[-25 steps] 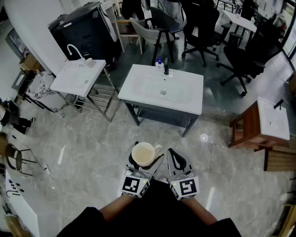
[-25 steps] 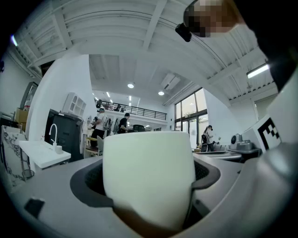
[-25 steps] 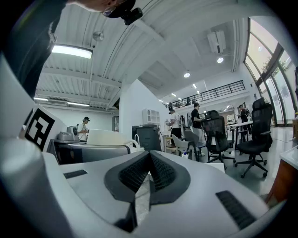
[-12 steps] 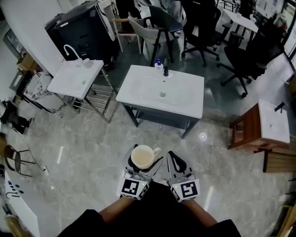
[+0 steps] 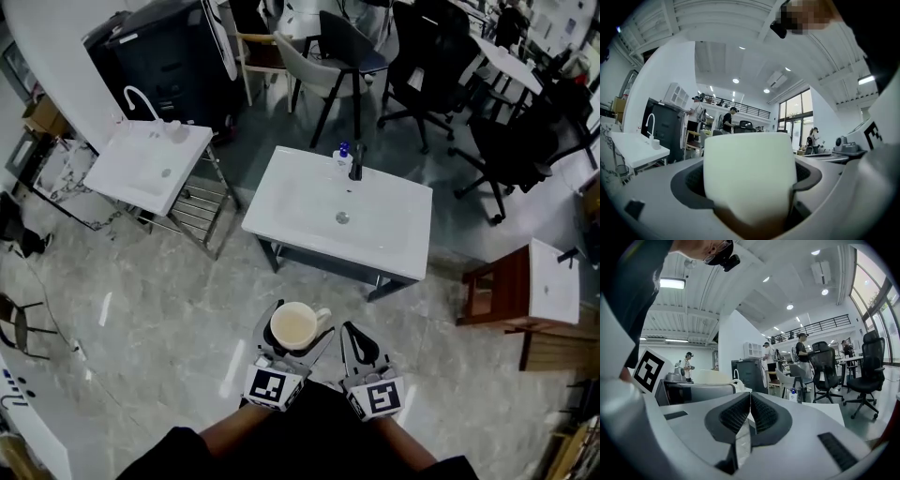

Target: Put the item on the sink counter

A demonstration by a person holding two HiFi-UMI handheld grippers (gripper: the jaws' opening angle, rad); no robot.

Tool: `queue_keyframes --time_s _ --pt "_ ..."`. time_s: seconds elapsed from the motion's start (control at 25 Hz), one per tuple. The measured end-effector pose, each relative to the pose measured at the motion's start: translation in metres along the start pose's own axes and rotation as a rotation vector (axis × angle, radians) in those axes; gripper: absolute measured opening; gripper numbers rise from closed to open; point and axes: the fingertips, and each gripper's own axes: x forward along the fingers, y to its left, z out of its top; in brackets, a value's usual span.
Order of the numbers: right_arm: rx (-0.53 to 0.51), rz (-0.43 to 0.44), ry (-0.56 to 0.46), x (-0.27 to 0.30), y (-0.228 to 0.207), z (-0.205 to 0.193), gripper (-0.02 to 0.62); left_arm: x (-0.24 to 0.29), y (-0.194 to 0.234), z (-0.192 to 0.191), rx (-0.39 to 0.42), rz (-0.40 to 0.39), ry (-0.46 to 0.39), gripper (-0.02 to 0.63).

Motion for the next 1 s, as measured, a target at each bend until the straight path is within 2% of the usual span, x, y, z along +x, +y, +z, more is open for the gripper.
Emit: queue_keyframes --time_s 0.16,0.52,0.76,0.92,1.0 --pt "-0.013 -0.011 -0.029 0.069 0.000 0.025 0.032 0.027 0.062 0.022 -0.001 -0.008 -0.007 0.460" --pt "-0.008 -0.048 -0.009 0.204 -0.006 0.052 0.032 0.075 0.194 0.049 0.018 -0.028 -0.019 0.460" --pt "-0.018 -0.091 0.029 0.267 -0.007 0.057 0.032 0.098 0.253 0.058 -0.002 -0.060 -0.005 0.460" --pt "-0.028 -0.093 0.050 0.284 -0.007 0.058 0.032 0.118 0.277 0.057 0.015 -0.065 -0.012 0.460" --pt "-0.028 -0.098 0.059 0.290 -0.010 0.055 0.032 0.128 0.286 0.057 -0.006 -0.061 -0.021 0.460"
